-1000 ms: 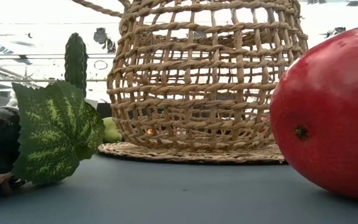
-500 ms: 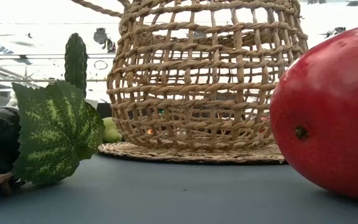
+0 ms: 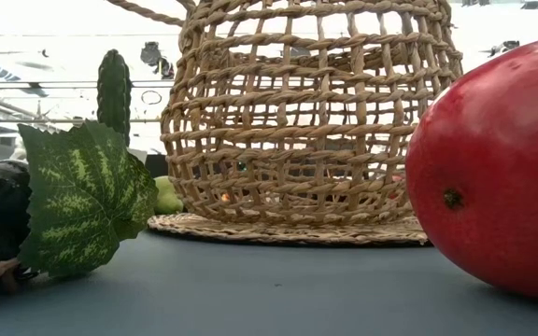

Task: Build produce basket
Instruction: Put the red apple into the brown basket

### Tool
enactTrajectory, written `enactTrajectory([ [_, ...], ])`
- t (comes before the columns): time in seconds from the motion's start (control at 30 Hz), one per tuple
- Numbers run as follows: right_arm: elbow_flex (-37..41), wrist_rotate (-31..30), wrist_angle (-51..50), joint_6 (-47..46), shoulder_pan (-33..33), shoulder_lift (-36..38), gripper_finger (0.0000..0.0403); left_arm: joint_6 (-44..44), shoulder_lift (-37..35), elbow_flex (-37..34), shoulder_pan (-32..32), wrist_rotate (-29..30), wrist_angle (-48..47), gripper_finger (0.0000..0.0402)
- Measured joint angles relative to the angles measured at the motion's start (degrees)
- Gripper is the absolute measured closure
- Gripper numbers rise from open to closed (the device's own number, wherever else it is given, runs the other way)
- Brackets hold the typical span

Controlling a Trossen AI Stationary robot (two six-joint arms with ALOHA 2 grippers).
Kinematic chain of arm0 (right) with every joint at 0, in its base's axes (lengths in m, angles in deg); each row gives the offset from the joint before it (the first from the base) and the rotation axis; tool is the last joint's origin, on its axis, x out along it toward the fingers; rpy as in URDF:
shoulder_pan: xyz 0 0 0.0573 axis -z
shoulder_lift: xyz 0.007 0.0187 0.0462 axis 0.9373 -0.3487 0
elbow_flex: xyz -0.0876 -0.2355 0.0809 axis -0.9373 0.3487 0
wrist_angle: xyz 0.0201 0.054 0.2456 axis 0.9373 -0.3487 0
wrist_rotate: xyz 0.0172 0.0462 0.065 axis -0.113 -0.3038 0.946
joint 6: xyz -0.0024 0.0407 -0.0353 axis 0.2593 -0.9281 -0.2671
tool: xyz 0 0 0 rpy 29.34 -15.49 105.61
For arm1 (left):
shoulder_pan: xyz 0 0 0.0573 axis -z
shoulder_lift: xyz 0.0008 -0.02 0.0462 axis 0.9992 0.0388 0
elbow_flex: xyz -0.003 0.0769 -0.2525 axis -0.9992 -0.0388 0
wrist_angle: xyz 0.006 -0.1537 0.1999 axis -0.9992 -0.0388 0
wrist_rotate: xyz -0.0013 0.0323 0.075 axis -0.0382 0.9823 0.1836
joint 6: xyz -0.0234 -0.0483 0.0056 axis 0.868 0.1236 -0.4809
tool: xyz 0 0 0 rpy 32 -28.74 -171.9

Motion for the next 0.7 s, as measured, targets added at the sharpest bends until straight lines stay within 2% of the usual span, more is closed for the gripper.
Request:
enactTrajectory([
  [0.07,0.00,0.00,-0.02,0.01,0.00,0.00,0.0074,0.00,0.00,0.00,-0.02,0.00,0.00,0.0085],
  [0.23,0.00,0.02,-0.07,-0.13,0.00,0.00,0.0071,-0.10,0.00,0.00,-0.02,-0.02,-0.01,0.0055],
  [0.37,0.00,0.02,-0.14,-0.24,-0.26,0.00,0.0052,0.04,0.00,0.00,0.02,-0.05,-0.06,0.0049],
  [0.57,-0.01,0.09,-0.17,-0.37,-0.46,0.01,0.0020,-0.12,0.00,0.00,0.17,0.15,-0.19,0.0076],
  [0.7,-0.02,0.08,-0.32,-0.14,-0.46,0.02,0.0014,-0.39,0.00,0.00,0.17,0.15,-0.17,0.0083],
])
